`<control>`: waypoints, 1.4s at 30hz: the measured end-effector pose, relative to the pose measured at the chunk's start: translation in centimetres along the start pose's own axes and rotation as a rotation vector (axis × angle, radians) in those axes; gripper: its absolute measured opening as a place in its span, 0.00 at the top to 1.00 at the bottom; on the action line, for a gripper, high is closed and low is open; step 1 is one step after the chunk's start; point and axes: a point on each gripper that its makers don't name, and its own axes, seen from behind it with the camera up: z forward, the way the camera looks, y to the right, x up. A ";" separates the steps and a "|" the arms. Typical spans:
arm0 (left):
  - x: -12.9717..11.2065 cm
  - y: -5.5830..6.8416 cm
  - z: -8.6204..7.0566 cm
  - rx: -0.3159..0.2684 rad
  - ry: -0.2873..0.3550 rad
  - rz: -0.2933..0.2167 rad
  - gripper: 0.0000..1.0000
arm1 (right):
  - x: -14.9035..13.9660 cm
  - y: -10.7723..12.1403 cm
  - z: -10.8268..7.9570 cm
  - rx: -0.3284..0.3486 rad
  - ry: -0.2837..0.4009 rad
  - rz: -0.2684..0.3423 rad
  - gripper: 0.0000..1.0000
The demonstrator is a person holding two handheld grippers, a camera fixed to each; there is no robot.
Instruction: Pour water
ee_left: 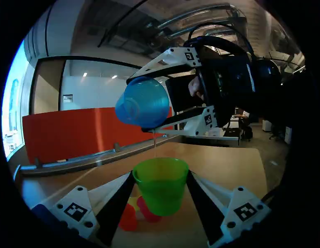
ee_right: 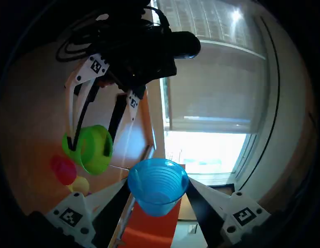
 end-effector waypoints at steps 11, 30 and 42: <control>0.0 0.0 0.1 0.001 0.000 0.001 0.13 | 0.0 0.0 0.1 -0.001 0.001 -0.016 0.09; -0.1 0.0 0.0 0.001 0.000 0.001 0.13 | -0.7 -0.3 0.5 0.006 -0.004 -0.033 0.09; 0.0 0.0 0.0 0.002 0.001 0.000 0.13 | -0.6 -0.2 0.5 0.003 -0.002 -0.035 0.09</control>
